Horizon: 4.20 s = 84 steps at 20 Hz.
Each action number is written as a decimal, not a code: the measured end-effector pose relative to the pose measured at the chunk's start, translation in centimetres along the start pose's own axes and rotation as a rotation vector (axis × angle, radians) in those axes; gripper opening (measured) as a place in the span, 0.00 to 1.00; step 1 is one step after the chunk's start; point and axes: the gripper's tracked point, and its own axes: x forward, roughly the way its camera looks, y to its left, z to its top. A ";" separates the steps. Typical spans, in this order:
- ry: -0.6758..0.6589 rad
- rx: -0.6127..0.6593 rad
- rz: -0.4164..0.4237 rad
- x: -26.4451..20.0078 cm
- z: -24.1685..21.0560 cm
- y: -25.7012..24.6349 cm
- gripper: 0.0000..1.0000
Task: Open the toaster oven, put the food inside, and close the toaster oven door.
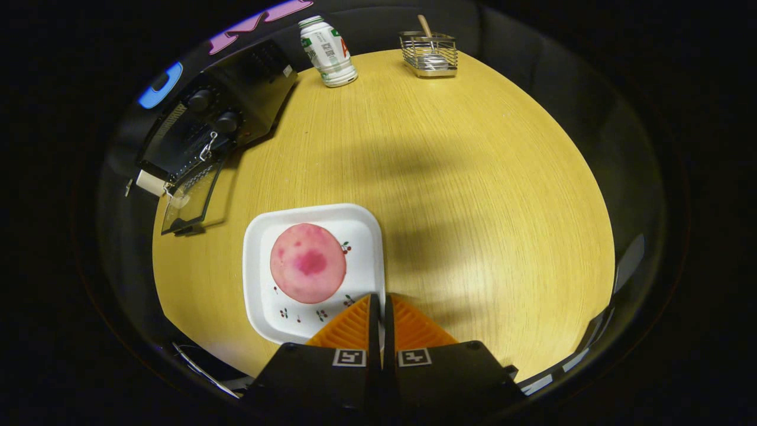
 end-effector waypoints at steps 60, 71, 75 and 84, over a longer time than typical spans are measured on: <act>-0.176 0.850 0.556 -1.1 8.3 32.6 0.05; -0.329 0.969 0.495 2.2 14.0 34.8 0.05; -0.408 0.979 0.416 3.3 16.0 33.9 0.05; -0.468 1.002 0.479 3.9 18.5 35.1 0.09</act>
